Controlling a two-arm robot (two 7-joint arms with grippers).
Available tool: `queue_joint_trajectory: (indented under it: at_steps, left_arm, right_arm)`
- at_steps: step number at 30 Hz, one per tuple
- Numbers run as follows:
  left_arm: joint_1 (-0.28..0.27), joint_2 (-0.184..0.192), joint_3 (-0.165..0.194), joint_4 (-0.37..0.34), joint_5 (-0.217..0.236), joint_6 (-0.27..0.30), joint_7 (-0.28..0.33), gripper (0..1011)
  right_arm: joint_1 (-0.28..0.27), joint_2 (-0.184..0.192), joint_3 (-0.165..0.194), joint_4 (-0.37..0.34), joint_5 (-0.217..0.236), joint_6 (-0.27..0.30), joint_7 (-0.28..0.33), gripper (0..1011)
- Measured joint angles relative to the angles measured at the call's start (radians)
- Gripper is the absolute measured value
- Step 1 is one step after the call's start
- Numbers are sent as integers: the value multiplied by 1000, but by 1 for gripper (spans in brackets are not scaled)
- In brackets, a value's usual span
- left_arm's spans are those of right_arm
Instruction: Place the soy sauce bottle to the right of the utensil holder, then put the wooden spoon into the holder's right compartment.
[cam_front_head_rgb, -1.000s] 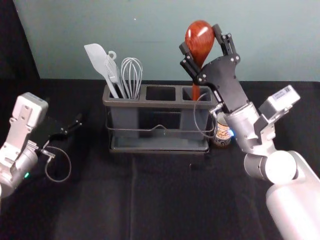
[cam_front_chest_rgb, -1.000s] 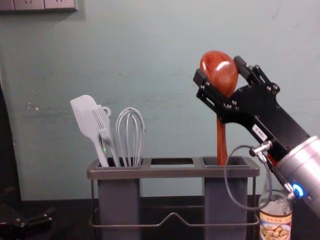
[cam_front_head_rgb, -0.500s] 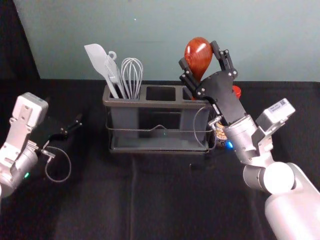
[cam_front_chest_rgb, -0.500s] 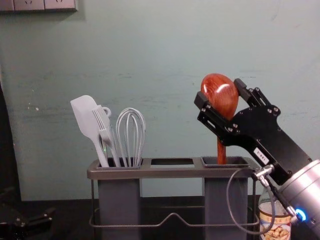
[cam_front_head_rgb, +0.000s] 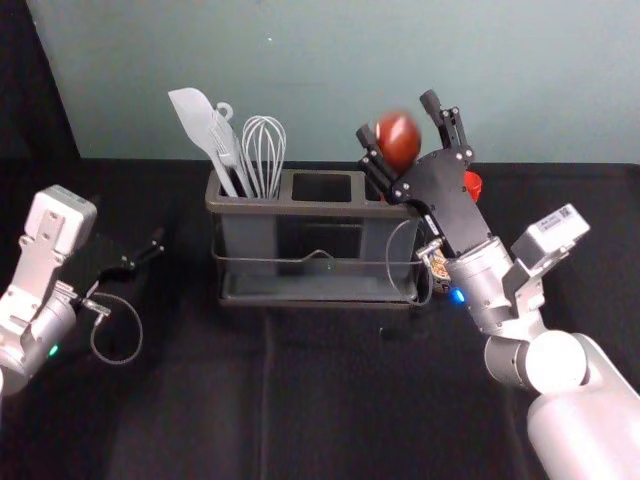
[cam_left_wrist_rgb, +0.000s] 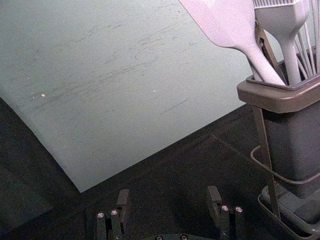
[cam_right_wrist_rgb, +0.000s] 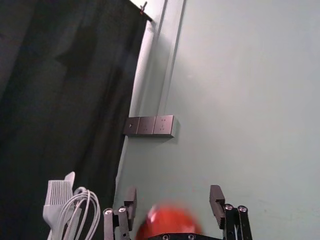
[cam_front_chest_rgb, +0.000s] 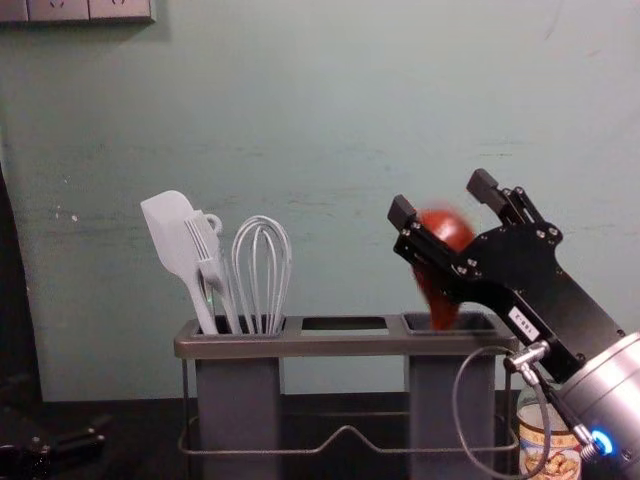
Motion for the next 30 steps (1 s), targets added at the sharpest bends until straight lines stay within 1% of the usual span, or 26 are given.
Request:
queue_joint_trajectory:
  at_steps: [2, 5, 17, 21, 22, 24, 25, 27, 28, 30]
  left_arm:
    - [0, 0, 0, 0, 0, 0, 0, 1000]
    - [0, 0, 0, 0, 0, 0, 0, 1000]
    - [0, 0, 0, 0, 0, 0, 0, 1000]
    - [0, 0, 0, 0, 0, 0, 0, 1000]
    - [0, 0, 0, 0, 0, 0, 0, 1000]
    - [0, 0, 0, 0, 0, 0, 0, 1000]
    - [0, 0, 0, 0, 0, 0, 0, 1000]
    - [0, 0, 0, 0, 0, 0, 0, 1000]
    - [0, 0, 0, 0, 0, 0, 0, 1000]
    - [0, 0, 0, 0, 0, 0, 0, 1000]
  right_arm:
    - [0, -3, 3, 0, 3, -5, 0, 965]
    - [0, -6, 6, 0, 4, -10, 0, 1002]
    - [-4, -14, 17, -7, -4, -18, -3, 1002]
    - [-16, -12, 21, -49, -13, -14, -9, 1003]
    - [-24, -10, 22, -76, -17, -8, -15, 1002]
    - [-32, -9, 25, -103, -27, 0, -22, 1002]
    - [-41, -7, 26, -131, -34, 6, -29, 1003]
    - [-52, -4, 27, -164, -36, 14, -33, 1002]
    - [-65, 0, 28, -195, -39, 22, -38, 1003]
    - [-77, 3, 28, -224, -42, 31, -41, 1002]
